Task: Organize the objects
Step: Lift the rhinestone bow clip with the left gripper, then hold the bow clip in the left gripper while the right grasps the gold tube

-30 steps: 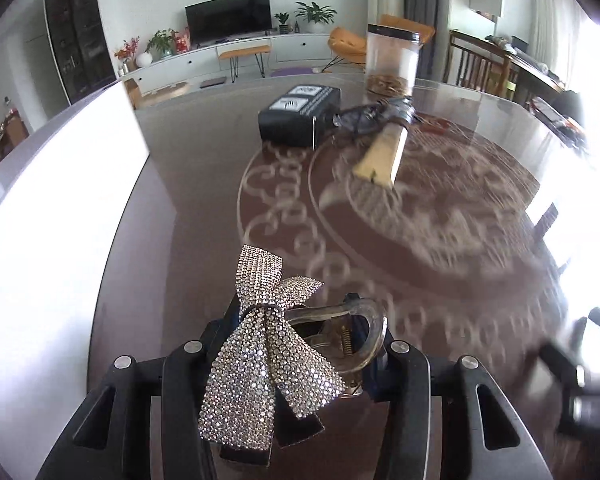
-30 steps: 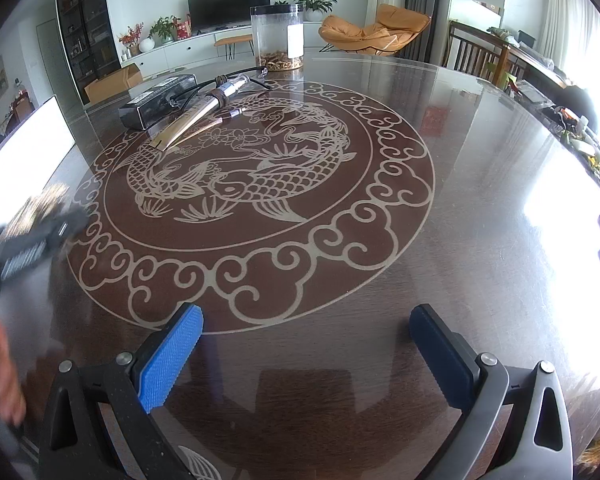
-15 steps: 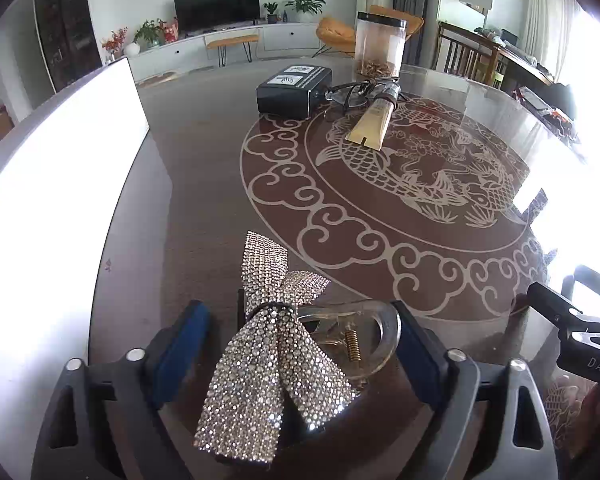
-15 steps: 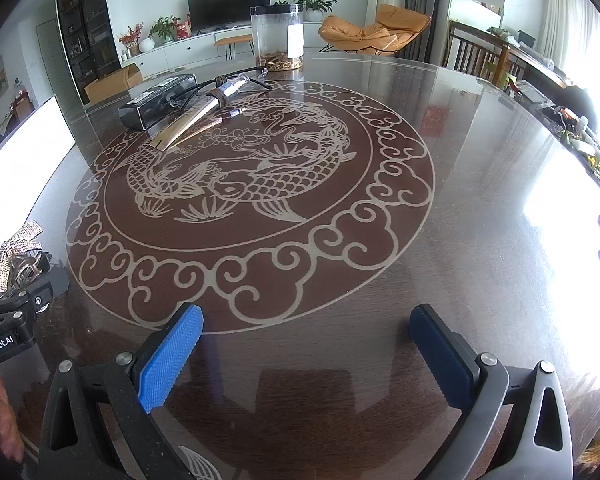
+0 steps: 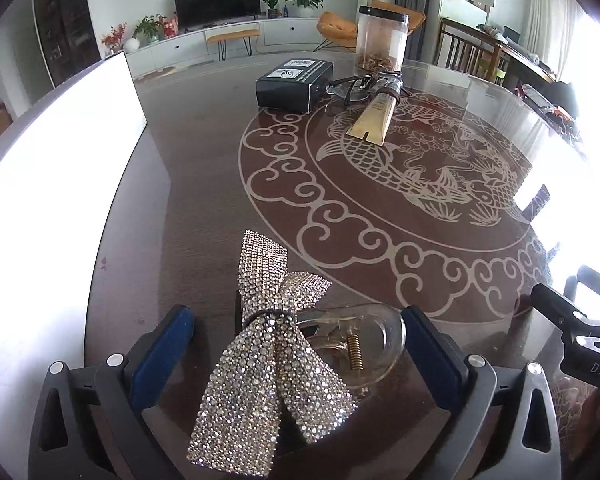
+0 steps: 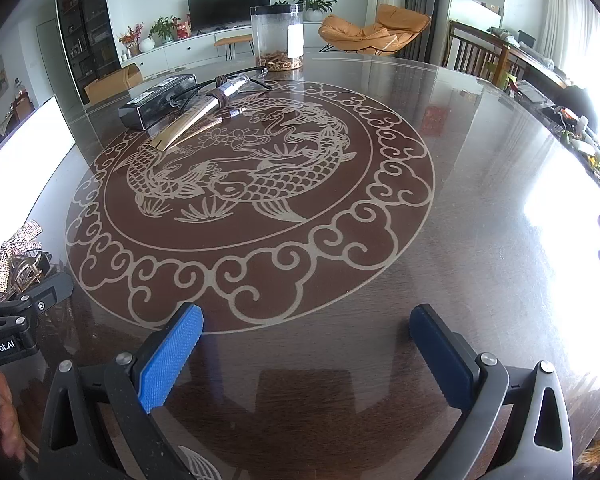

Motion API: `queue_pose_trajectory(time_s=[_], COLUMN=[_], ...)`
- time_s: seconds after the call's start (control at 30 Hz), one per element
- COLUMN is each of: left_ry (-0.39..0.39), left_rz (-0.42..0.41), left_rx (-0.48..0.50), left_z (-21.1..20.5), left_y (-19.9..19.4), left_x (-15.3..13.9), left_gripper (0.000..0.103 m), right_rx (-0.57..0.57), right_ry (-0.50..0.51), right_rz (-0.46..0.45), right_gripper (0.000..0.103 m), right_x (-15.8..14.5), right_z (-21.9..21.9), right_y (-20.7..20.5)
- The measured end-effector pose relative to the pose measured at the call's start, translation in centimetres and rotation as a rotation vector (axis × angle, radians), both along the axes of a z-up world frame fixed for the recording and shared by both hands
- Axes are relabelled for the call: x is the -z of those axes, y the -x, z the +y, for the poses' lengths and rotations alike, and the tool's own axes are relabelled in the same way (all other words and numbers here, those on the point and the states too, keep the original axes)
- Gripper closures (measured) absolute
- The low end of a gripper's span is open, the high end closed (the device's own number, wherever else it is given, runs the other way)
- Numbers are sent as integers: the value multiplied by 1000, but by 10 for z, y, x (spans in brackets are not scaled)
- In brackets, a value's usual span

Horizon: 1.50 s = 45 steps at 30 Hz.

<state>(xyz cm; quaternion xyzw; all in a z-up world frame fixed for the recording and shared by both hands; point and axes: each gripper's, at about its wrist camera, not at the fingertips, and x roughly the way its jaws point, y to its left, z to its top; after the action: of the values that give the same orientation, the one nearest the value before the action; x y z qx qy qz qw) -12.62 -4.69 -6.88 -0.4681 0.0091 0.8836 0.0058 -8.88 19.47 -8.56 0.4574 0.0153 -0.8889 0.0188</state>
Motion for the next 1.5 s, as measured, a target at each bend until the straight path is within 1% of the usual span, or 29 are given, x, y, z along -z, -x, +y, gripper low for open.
queue_pose_trajectory(time_s=[0.73,0.83,0.87,0.9,0.93,0.97,1.03,1.07,1.13,1.23,1.37,1.43,1.47,1.5], left_ry=[-1,-1,-1,0,0,0,0,-1,-1,-1,-1,-2,-2,-2], left_rz=[0,0,0,0,0,0,0,0,0,0,0,0,0,0], left_rx=[0,0,0,0,0,0,0,0,0,0,0,-1,0,-1], left_z=[0,0,0,0,0,0,0,0,0,0,0,0,0,0], left_y=[0,0,0,0,0,0,0,0,-1,-1,-1,0,0,0], left_x=[0,0,0,0,0,0,0,0,0,0,0,0,0,0], left_gripper=[0,0,0,0,0,0,0,0,0,0,0,0,0,0], right_rx=[-1,-9,-8,-14,-26,-44,-71,-109,-145,-172,-167,-174,-177,-178], right_ry=[0,3,23,63,106,130,131,148,138,131,136,143,169,174], right_rz=[0,-11,-16,-17,-17,-24,-30,-40,-61,-78,-133,-169,-198,-187], right_gripper=[0,0,0,0,0,0,0,0,0,0,0,0,0,0], right_x=[0,-1,-3,-5,-8,-14,-24,-31,-39,-44,-32,-22,-13,-11], right_z=[0,1,2,2,1,-5,-20,-35,-57,-85,-106,-111,-112,-113], right_y=[0,2,6,11,18,35,64,90,132,182,218,226,227,225])
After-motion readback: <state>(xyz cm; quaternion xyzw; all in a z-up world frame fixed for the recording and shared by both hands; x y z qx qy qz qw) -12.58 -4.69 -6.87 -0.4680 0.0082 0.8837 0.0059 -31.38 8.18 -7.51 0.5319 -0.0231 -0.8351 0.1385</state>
